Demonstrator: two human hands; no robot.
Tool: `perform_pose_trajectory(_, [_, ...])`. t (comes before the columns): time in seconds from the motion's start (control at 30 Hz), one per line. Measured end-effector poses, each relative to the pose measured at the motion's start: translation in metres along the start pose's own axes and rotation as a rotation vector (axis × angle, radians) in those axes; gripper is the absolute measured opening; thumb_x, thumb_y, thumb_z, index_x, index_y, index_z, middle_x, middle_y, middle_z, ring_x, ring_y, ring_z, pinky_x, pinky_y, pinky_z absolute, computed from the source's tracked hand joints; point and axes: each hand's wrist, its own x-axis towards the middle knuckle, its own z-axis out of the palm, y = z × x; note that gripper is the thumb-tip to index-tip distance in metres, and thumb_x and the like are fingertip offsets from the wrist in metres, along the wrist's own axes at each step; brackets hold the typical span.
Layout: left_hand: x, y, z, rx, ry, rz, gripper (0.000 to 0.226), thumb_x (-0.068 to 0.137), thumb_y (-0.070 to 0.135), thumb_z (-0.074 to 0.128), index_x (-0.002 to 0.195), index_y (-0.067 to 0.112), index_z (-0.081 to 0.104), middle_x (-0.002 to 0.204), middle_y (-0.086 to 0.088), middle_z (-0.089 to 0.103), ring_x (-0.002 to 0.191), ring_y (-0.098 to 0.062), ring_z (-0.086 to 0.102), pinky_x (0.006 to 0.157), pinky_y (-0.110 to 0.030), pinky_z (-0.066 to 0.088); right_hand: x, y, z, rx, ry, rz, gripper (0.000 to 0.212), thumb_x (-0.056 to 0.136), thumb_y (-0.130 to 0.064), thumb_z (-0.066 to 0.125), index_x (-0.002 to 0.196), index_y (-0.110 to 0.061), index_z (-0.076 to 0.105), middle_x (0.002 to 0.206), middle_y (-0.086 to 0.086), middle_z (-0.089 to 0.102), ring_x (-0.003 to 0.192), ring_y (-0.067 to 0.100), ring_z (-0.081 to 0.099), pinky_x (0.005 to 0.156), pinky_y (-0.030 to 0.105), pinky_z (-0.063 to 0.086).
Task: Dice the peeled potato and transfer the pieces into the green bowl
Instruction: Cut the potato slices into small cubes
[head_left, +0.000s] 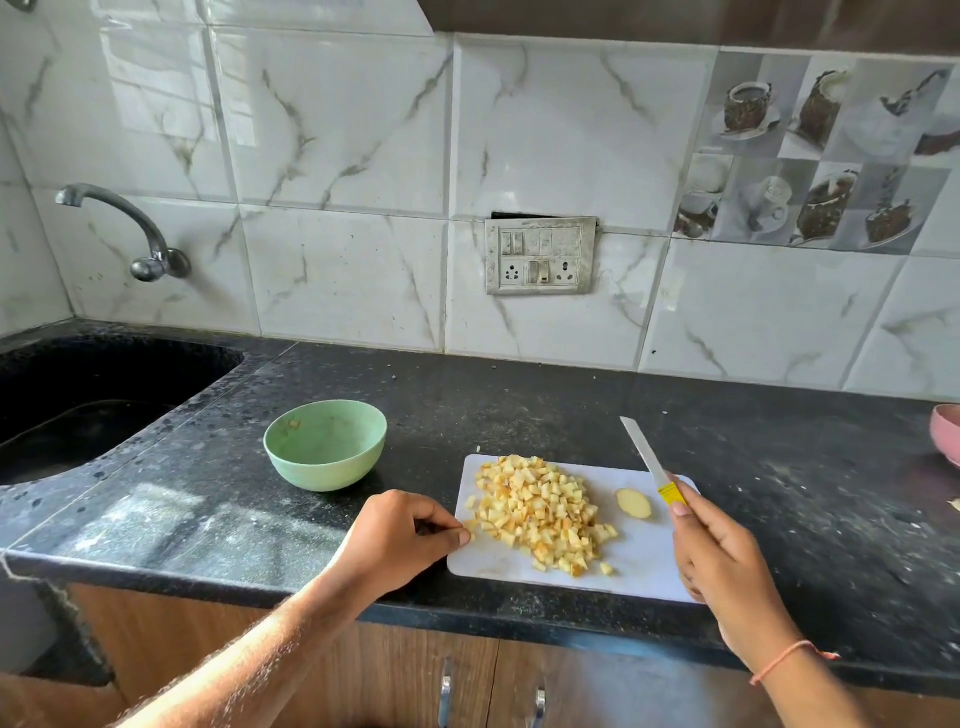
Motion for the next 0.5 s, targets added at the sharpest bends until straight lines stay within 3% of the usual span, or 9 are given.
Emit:
perform_pose_trajectory(0.13, [0.01, 0.01, 0.004, -0.005, -0.015, 0.026, 0.007, 0.082, 0.04, 0.089, 0.08, 0.037, 0.083, 0.079, 0.028, 0.074, 0.073, 0.001, 0.066, 0.061, -0.013, 0.047, 0.002, 0.001, -0.001, 0.124, -0.004, 0.021, 0.029, 0.107, -0.022, 0.053, 0.132, -0.026, 0.067, 0.062, 0.001, 0.022, 0.052, 0.014, 0.017, 0.044, 0.023, 0.016])
perform_pose_trajectory(0.33, [0.033, 0.035, 0.006, 0.081, -0.044, 0.213, 0.011, 0.093, 0.033, 0.079, 0.099, 0.041, 0.084, 0.092, 0.026, 0.072, 0.076, 0.001, 0.063, 0.064, -0.012, 0.043, 0.005, 0.007, -0.006, 0.209, 0.006, 0.039, 0.028, 0.106, -0.023, 0.054, 0.129, -0.026, 0.07, 0.062, 0.002, 0.021, 0.054, 0.016, 0.014, 0.049, 0.025, 0.012])
perform_pose_trajectory(0.5, [0.047, 0.049, -0.001, 0.328, -0.251, 0.323, 0.023, 0.089, 0.049, 0.081, 0.111, 0.042, 0.08, 0.106, 0.024, 0.067, 0.081, 0.014, 0.056, 0.07, -0.009, 0.041, 0.006, 0.008, -0.008, 0.226, 0.009, 0.036, 0.028, 0.107, -0.024, 0.053, 0.128, -0.027, 0.072, 0.065, 0.005, 0.018, 0.055, 0.016, 0.013, 0.05, 0.027, 0.011])
